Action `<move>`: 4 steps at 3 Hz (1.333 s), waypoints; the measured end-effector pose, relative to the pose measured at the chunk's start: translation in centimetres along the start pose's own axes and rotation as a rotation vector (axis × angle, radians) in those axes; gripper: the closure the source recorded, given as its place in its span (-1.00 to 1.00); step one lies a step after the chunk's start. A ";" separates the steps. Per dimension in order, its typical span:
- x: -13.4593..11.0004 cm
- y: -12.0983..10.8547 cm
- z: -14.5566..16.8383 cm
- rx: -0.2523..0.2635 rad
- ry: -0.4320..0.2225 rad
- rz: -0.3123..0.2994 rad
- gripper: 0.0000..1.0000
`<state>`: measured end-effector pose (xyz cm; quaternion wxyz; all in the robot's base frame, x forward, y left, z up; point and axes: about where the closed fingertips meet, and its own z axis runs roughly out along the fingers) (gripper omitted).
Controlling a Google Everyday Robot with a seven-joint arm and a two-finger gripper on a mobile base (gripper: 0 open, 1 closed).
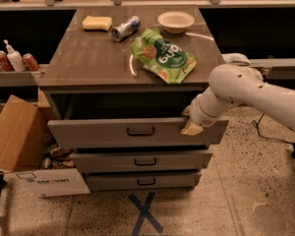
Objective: Open top drawer
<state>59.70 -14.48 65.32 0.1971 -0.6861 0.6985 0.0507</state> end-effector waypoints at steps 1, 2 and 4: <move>0.0 0.1 0.2 -0.005 0.000 -0.001 0.02; 0.0 0.1 0.2 -0.005 -0.001 -0.001 -0.47; -0.1 0.3 0.5 -0.010 -0.001 -0.002 -1.00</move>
Offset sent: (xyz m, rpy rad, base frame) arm -0.0005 0.0007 -0.0014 0.0002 0.0026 0.0015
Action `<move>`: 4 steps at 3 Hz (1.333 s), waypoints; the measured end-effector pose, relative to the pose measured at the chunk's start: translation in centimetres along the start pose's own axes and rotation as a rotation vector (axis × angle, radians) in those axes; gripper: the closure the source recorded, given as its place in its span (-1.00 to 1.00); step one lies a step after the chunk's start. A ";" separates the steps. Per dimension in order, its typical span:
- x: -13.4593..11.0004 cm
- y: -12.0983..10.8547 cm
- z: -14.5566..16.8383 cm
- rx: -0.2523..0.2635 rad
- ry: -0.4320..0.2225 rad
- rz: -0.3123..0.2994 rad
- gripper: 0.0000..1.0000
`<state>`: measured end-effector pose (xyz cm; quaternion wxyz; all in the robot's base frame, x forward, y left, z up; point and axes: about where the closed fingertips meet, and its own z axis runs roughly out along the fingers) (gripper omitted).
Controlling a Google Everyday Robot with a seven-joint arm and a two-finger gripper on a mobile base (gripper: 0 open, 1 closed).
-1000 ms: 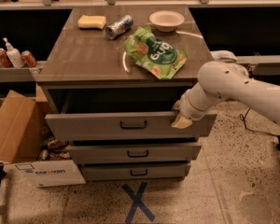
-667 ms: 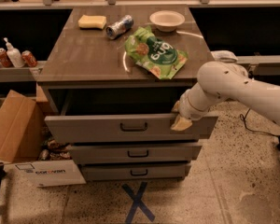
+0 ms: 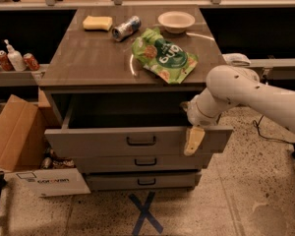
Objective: Open top drawer
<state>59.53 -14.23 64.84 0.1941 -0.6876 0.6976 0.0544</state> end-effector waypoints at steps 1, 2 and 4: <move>-1.3 2.1 0.1 -0.048 0.007 -0.028 -1.00; -2.8 5.1 -0.4 -0.096 0.021 -0.056 -1.00; -2.8 9.8 0.9 -0.187 0.009 -0.049 -1.00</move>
Offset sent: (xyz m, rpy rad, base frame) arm -0.0874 0.0419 0.0100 -0.0578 0.1114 0.1235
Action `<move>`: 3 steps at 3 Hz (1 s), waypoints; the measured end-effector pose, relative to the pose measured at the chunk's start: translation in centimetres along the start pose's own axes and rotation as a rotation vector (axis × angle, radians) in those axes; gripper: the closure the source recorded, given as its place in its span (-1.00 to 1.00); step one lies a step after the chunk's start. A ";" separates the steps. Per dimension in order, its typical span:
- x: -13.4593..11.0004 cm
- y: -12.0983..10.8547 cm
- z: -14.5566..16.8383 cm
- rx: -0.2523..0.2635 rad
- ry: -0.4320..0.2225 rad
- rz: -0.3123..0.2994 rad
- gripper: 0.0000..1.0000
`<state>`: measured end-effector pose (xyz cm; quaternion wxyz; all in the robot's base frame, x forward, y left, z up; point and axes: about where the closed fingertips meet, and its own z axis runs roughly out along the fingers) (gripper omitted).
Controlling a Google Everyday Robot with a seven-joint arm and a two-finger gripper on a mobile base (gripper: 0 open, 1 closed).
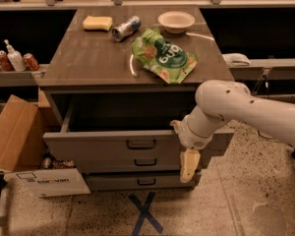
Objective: Open top drawer
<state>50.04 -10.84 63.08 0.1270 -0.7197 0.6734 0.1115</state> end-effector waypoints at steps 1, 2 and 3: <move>-0.3 0.0 -0.7 0.000 0.000 0.000 -1.00; -0.3 0.0 -0.8 0.001 0.001 0.000 -0.52; -0.4 0.0 -1.2 0.001 0.001 0.000 -0.02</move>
Offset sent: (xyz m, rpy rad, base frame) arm -0.0618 -0.0302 0.0259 -0.0843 -0.0668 -0.0712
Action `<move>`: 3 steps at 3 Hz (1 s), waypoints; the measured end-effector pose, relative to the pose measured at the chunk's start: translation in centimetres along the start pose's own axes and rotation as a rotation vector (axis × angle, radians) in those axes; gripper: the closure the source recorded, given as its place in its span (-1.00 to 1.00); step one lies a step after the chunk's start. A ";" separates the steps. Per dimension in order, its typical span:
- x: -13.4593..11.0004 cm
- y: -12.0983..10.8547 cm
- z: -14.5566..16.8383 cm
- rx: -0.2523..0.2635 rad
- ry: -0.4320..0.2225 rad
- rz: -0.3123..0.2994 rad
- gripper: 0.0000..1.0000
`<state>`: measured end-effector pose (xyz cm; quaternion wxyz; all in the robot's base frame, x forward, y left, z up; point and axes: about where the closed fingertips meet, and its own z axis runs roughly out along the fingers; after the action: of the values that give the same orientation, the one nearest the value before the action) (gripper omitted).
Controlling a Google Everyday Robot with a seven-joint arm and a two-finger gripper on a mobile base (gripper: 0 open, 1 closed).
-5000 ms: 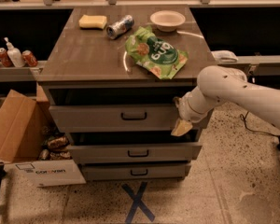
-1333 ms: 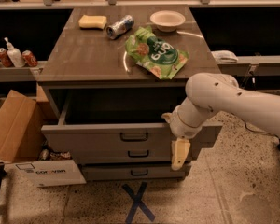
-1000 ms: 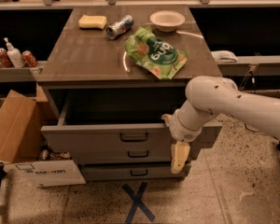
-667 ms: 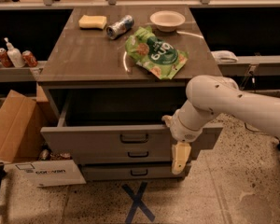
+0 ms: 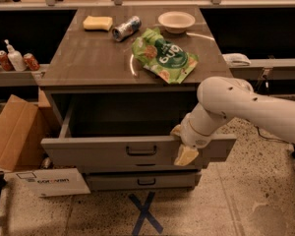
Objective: Open top drawer
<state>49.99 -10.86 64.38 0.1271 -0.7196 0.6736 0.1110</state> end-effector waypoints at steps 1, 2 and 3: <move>-0.1 0.0 -0.4 0.000 0.000 0.000 0.44; 0.0 2.8 -1.2 0.039 0.027 0.006 0.91; 0.0 3.7 -1.3 0.051 0.030 0.009 1.00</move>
Offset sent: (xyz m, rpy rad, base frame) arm -0.1009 -0.0217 0.0301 -0.0885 -0.1360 -0.0765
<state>46.32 -11.50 65.49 0.1345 -0.7149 0.6811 0.0835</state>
